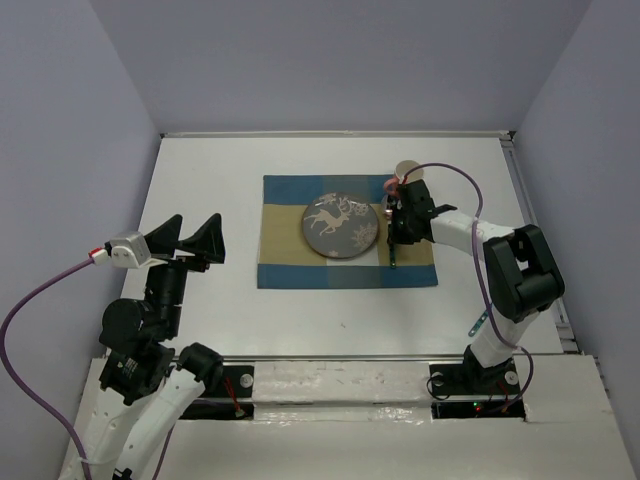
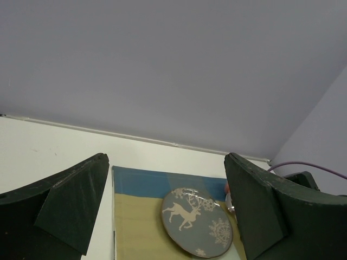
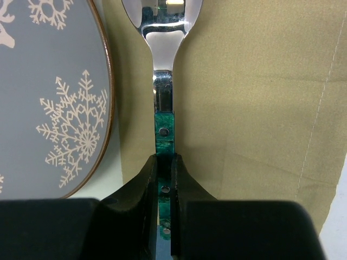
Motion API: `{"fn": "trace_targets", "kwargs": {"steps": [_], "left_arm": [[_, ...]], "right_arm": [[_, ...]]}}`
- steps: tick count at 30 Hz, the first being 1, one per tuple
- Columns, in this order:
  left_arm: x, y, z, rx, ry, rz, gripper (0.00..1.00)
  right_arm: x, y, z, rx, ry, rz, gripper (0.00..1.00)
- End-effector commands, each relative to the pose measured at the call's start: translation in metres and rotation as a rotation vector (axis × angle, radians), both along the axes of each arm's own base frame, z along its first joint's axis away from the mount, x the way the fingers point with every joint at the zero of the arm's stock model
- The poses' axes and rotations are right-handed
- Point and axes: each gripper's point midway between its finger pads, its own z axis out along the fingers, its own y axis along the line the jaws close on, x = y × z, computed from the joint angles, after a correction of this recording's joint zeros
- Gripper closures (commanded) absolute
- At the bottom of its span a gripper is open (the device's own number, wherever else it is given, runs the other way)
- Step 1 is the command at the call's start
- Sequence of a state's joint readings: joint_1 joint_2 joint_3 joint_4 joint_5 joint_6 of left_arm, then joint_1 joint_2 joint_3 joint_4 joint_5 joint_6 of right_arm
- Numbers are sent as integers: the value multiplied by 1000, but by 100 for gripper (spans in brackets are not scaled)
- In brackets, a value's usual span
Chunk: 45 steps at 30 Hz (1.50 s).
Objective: Set the dinner table for one person
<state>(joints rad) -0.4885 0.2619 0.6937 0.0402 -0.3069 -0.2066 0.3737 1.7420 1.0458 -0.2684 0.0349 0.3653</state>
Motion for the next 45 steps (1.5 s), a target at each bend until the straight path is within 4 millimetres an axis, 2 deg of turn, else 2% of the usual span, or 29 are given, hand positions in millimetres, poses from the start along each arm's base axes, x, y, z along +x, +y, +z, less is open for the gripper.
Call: {"fn": "trace_targets", "kwargs": {"steps": [1, 5, 11, 16, 19, 22, 23, 24, 25, 26, 27, 28, 29, 30, 31, 32, 33, 34, 36, 37, 40, 41, 44, 45], "left_arm": [[2, 0, 6, -1, -27, 4, 1], [2, -1, 6, -1, -27, 3, 1], [-1, 1, 8, -8, -38, 3, 1], [-2, 1, 9, -9, -43, 0, 1], [-3, 1, 10, -11, -47, -4, 1], [-6, 1, 13, -16, -57, -8, 1], [-7, 2, 13, -19, -60, -9, 1], [-8, 2, 15, -22, -66, -14, 1], [-9, 1, 15, -22, -69, -18, 1], [-12, 2, 18, -28, -80, -21, 1], [-14, 3, 19, -33, -87, -25, 1], [-17, 3, 21, -37, -96, -28, 1], [-22, 4, 24, -46, -111, -37, 1], [-25, 5, 26, -52, -122, -40, 1], [-28, 6, 28, -58, -132, -42, 1], [-35, 9, 32, -72, -150, -47, 1], [-38, 10, 34, -79, -163, -49, 1], [-45, 14, 37, -93, -184, -53, 1], [-51, 17, 41, -109, -206, -60, 1], [-56, 21, 44, -122, -222, -57, 1], [-64, 25, 47, -136, -244, -63, 1], [-67, 27, 49, -148, -253, -63, 1], [-73, 32, 51, -169, -263, -67, 1], [-72, 32, 50, -167, -261, -67, 1]], "right_arm": [[16, 0, 10, -15, -63, -21, 94], [18, -1, 7, -12, -57, -44, 84], [20, -3, 2, -28, -51, -60, 78], [20, -4, 4, -27, -54, -72, 69], [20, -4, 15, -15, -75, -78, 61], [18, -5, 35, 4, -108, -89, 49], [16, -6, 41, 11, -119, -96, 48], [15, -8, 57, 24, -155, -103, 44], [11, -10, 63, 25, -162, -113, 43], [9, -17, 69, 18, -178, -150, 42], [0, -25, 66, 3, -172, -178, 42], [-8, -37, 79, 8, -195, -226, 42], [-21, -53, 68, 0, -171, -306, 43], [-31, -65, 66, 5, -157, -358, 43], [-43, -85, 72, 42, -153, -462, 45], [-55, -98, 66, 51, -129, -519, 46], [-84, -115, 42, 20, -43, -574, 48], [-95, -136, 45, 48, -47, -679, 50], [-122, -155, 34, 23, -5, -759, 50], [-135, -168, 39, 8, -5, -826, 48], [-157, -185, 41, -19, 41, -917, 44], [-157, -187, 44, -4, 44, -949, 43], [-165, -211, 38, -53, 88, -1063, 43], [-170, -222, 29, -75, 130, -1114, 43]]}}
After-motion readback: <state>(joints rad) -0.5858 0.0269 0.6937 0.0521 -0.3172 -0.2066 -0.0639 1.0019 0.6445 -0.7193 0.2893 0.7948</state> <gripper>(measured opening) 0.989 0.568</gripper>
